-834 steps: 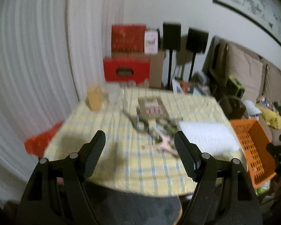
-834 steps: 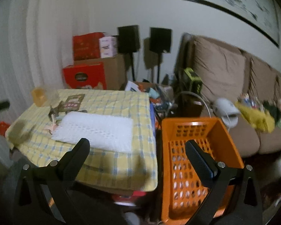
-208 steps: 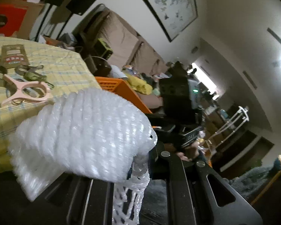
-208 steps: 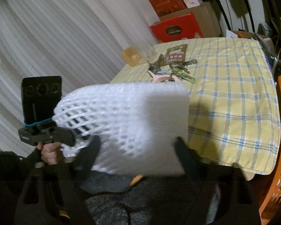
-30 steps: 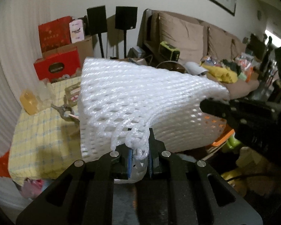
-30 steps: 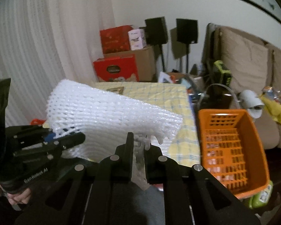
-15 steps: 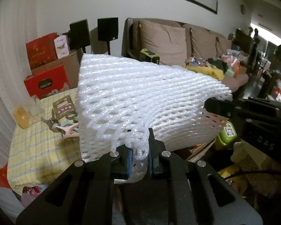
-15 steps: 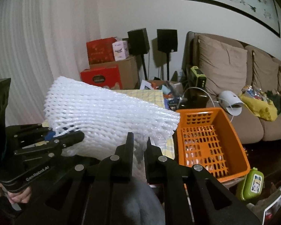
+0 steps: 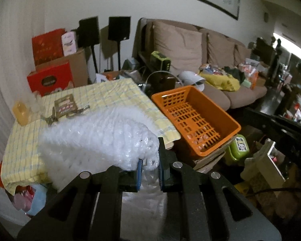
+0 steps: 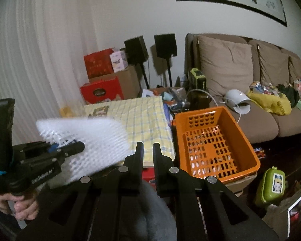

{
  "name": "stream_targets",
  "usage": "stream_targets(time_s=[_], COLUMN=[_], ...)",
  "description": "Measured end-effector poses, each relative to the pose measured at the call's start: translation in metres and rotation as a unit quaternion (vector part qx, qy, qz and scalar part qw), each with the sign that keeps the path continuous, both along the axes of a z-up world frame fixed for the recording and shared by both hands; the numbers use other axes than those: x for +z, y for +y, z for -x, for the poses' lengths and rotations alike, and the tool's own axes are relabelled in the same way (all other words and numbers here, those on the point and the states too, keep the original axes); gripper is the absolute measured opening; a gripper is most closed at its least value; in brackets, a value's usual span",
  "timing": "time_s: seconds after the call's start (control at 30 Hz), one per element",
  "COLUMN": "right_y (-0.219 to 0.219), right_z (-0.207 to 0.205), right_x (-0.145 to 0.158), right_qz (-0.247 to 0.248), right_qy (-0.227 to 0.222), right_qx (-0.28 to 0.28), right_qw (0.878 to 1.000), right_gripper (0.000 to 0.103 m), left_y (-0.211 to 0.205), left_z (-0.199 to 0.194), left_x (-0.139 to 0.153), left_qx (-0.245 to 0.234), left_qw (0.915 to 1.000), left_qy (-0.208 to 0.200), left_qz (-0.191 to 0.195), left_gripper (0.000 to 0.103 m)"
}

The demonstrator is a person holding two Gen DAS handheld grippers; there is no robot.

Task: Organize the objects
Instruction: 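Carry the foam sheet with both grippers toward the orange basket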

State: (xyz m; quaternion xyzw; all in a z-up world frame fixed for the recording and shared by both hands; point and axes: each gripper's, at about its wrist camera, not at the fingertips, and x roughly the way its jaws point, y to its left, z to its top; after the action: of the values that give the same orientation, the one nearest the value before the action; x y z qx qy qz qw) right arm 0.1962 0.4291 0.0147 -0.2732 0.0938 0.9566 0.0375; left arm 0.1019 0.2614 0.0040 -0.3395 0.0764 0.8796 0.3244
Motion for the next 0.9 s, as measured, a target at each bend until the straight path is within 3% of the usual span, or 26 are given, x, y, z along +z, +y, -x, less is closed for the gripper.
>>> stream_targets(time_s=[0.17, 0.37, 0.57, 0.63, 0.7, 0.77, 0.83, 0.9], right_y=[-0.003, 0.009, 0.016, 0.023, 0.035, 0.053, 0.065, 0.073], right_z=[-0.004, -0.006, 0.003, 0.008, 0.012, 0.013, 0.020, 0.031], right_x=[0.015, 0.017, 0.004, -0.005, -0.016, -0.028, -0.042, -0.063], right_qz=[-0.010, 0.012, 0.044, 0.063, 0.094, 0.141, 0.190, 0.232], right_qy=[0.016, 0.019, 0.004, -0.004, -0.009, -0.001, -0.010, -0.028], right_qx=[0.006, 0.009, 0.025, 0.029, 0.033, 0.035, 0.064, 0.085], right_qw=[1.000, 1.000, 0.999, 0.998, 0.995, 0.989, 0.980, 0.969], right_gripper=[0.008, 0.008, 0.011, 0.012, 0.035, 0.087, 0.103, 0.102], left_y=[0.010, 0.010, 0.008, 0.001, -0.004, -0.008, -0.016, -0.022], left_z=[-0.014, -0.017, -0.024, -0.024, -0.020, -0.009, 0.008, 0.027], left_x=[0.008, 0.012, 0.015, 0.017, 0.017, 0.008, -0.011, -0.036], left_qx=[-0.016, -0.027, -0.068, -0.099, -0.123, -0.153, -0.171, -0.189], left_qw=[0.9998, 0.9995, 0.9964, 0.9912, 0.9861, 0.9803, 0.9732, 0.9610], left_qy=[0.013, 0.012, 0.021, 0.011, 0.003, -0.024, -0.065, -0.134], left_qz=[-0.001, -0.012, -0.046, -0.086, -0.112, -0.122, -0.140, -0.150], left_gripper=[0.011, 0.011, 0.011, 0.011, 0.011, 0.011, 0.011, 0.011])
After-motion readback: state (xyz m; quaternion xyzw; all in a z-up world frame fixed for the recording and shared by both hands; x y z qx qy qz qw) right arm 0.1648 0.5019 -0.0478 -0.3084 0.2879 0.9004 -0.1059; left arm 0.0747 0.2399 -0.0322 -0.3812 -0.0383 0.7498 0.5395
